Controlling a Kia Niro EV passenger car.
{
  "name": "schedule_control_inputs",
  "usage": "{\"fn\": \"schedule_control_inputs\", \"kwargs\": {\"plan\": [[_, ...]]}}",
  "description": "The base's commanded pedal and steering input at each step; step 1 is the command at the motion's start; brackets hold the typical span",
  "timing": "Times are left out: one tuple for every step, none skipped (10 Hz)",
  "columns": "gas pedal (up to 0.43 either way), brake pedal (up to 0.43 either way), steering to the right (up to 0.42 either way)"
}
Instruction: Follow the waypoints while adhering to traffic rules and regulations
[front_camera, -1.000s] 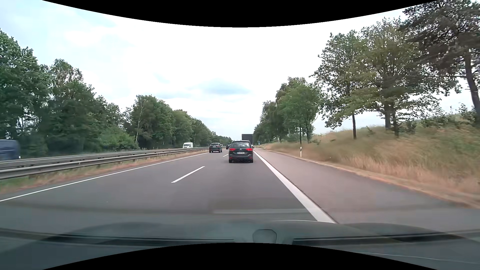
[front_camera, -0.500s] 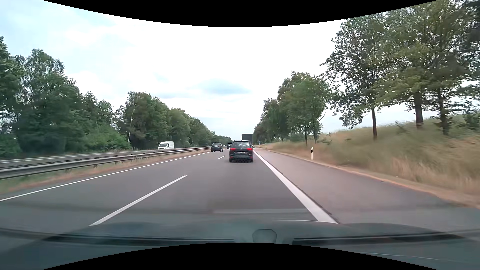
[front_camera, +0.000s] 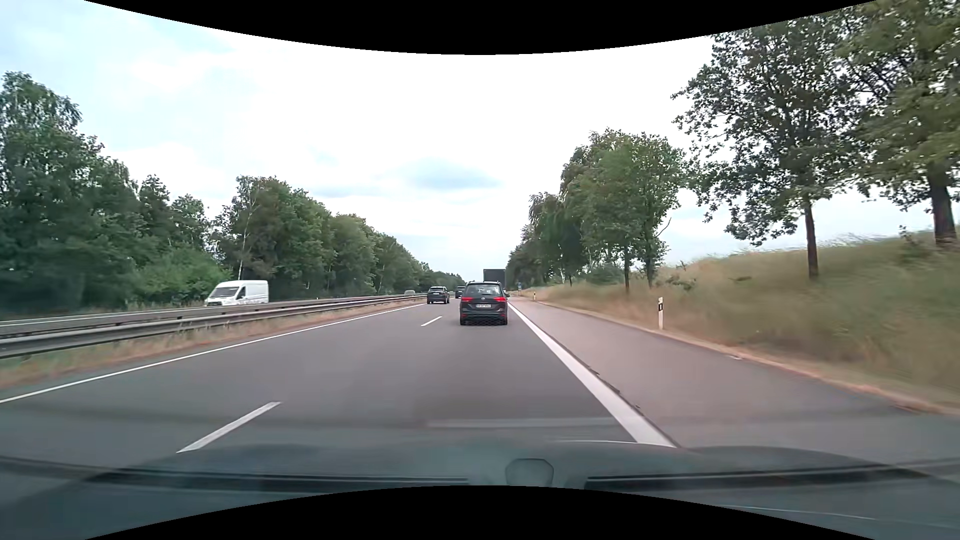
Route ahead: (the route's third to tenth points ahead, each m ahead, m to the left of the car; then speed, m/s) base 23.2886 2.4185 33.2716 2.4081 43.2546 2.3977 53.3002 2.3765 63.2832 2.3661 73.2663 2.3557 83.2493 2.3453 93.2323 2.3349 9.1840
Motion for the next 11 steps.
{"fn": "schedule_control_inputs", "kwargs": {"plan": [[0.157, 0.000, -0.001], [0.157, 0.000, -0.001], [0.157, 0.000, -0.001], [0.157, 0.000, -0.001], [0.157, 0.000, -0.001], [0.157, 0.000, -0.001], [0.157, 0.000, -0.001], [0.157, 0.000, -0.001], [0.157, 0.000, -0.001], [0.157, 0.000, -0.001], [0.157, 0.000, -0.001]]}}
